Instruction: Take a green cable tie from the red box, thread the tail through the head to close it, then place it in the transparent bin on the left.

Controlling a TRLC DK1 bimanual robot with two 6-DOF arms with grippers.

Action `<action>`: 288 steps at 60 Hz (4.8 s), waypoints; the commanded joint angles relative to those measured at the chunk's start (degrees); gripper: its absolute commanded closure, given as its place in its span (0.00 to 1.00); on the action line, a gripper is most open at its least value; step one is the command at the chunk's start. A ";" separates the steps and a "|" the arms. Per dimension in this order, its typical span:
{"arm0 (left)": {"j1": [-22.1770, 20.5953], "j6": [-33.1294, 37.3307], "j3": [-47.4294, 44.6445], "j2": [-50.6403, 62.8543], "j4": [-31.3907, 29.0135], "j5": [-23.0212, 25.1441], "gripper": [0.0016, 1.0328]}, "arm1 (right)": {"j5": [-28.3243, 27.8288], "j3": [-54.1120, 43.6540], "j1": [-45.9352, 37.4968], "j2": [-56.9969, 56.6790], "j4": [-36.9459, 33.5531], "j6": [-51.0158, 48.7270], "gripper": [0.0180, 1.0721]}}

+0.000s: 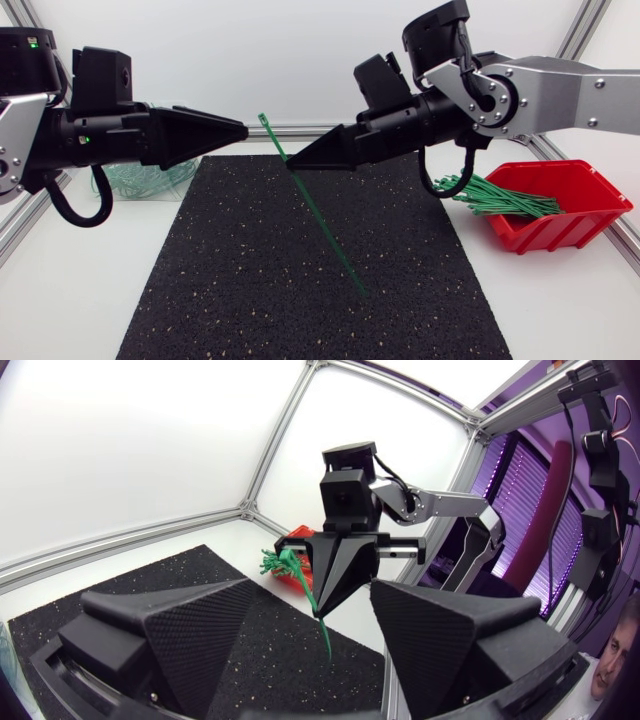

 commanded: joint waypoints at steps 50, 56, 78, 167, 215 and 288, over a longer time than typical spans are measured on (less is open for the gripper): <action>-4.61 -13.27 -1.63 5.65 10.30 1.14 0.59 | 0.30 -1.10 1.52 2.08 8.41 7.49 0.95; -4.61 -13.62 -1.63 5.65 10.48 1.23 0.62 | 0.30 -1.54 1.52 2.35 8.58 7.49 0.95; -4.17 -16.52 -2.24 5.65 13.20 1.23 0.72 | 1.00 -2.24 1.87 2.61 8.85 7.75 0.95; -4.35 -19.51 -3.83 6.44 17.16 0.44 0.96 | 0.21 -7.60 0.73 -1.78 17.81 16.19 0.95; -3.03 -7.38 -2.77 5.21 8.02 2.19 0.97 | 14.01 0.04 5.12 -4.24 -5.04 -11.93 0.29; -5.31 37.36 9.09 9.95 -28.63 2.28 0.97 | 5.93 7.87 6.79 8.06 -17.87 -30.30 0.86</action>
